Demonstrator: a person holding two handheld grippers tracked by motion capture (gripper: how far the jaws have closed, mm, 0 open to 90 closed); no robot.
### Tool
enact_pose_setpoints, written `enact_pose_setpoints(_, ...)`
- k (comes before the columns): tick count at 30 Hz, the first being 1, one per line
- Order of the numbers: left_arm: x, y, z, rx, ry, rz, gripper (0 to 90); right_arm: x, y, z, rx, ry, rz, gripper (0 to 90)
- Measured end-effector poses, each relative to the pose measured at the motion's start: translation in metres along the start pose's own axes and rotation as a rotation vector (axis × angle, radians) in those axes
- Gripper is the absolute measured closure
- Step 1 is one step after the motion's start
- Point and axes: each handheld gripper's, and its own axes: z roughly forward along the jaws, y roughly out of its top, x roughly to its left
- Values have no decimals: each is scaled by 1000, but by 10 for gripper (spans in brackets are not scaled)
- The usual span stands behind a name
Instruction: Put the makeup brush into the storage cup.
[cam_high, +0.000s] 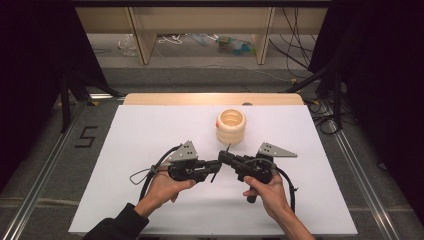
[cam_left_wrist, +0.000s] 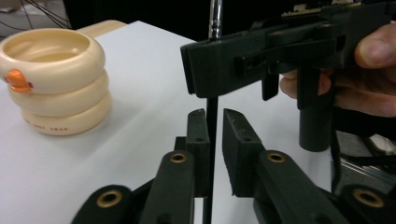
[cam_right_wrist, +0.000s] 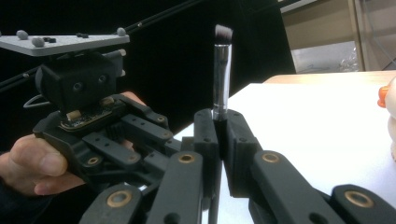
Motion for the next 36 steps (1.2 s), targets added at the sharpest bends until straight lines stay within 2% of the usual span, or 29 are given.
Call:
enact_pose_setpoints(2,1,0,-2,3,-5,7,765,0,0,-1,9,-5,-3,852)
enact_pose_setpoints(9,2,-9,-9,20,21,-4,655,-1,2,-3,7,-15,-17,852)
enact_pose_setpoints(13,1,-17,-14,34,55,4,582,-2,2,-3,6,-17,-33,852)
enact_pose_setpoints(15,0,-21,-15,32,66,4,555,-1,2,-4,27,-26,-43,852)
enact_pose_setpoints(18,-1,-25,-19,27,86,12,510,0,3,-4,23,-20,-69,852)
enact_pose_setpoints(21,-2,-29,-24,13,111,41,458,0,4,-6,36,-37,-92,852)
enact_pose_setpoints(23,-2,-32,-27,-6,123,27,420,0,4,-6,45,-41,-111,852)
enact_pose_setpoints(24,-1,-34,-29,-14,119,43,405,0,4,-6,47,-47,-113,852)
enact_pose_setpoints(25,-1,-35,-30,-14,133,43,389,0,5,-6,49,-48,-124,852)
enact_pose_setpoints(26,-2,-37,-31,-13,141,29,377,0,5,-6,43,-51,-134,852)
enact_pose_setpoints(27,-1,-38,-33,-17,147,42,367,1,5,-5,38,-49,-134,852)
enact_pose_setpoints(28,-1,-40,-35,-24,157,45,356,2,6,-7,67,-56,-143,852)
enact_pose_setpoints(29,-1,-41,-36,-36,160,40,353,2,7,-7,71,-59,-152,852)
enact_pose_setpoints(30,-1,-42,-38,-49,162,45,349,1,6,-6,44,-54,-161,852)
enact_pose_setpoints(32,1,-44,-41,-47,172,64,339,1,7,-7,59,-63,-165,852)
enact_pose_setpoints(33,1,-45,-41,-44,176,54,335,2,7,-8,77,-64,-163,852)
enact_pose_setpoints(36,1,-50,-43,-39,185,50,326,2,8,-9,79,-69,-170,852)
